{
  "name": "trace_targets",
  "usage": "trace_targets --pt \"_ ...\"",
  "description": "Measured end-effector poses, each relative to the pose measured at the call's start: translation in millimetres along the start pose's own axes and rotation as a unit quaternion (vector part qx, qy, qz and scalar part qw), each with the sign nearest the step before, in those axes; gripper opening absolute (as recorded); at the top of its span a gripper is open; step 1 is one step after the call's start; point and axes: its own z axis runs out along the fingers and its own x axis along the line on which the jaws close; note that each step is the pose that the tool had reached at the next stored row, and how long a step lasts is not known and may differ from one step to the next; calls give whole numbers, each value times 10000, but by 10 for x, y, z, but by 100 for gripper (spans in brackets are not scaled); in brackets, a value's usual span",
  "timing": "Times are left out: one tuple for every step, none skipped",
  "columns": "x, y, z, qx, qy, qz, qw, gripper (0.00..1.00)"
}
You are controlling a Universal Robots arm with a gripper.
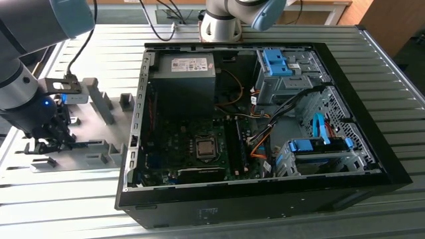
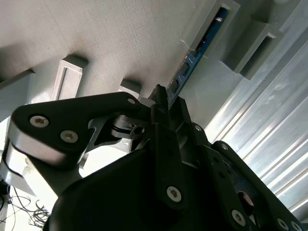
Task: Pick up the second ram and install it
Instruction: 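Pick up the second ram and move it above second insertion slot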
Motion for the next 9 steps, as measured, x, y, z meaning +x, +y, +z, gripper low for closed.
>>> trace_targets --pt "0 1 0 0 0 0 10000 25" --pt "0 0 0 0 0 0 10000 24" --pt "0 1 0 0 0 0 10000 18" --pt "0 1 1 0 0 0 10000 18" --pt "0 1 0 0 0 0 10000 18" --pt "0 1 0 -1 0 0 10000 14" --pt "0 0 1 0 0 0 10000 14" --pt "0 1 0 0 0 0 10000 14" --pt "0 1 1 0 0 0 10000 14"
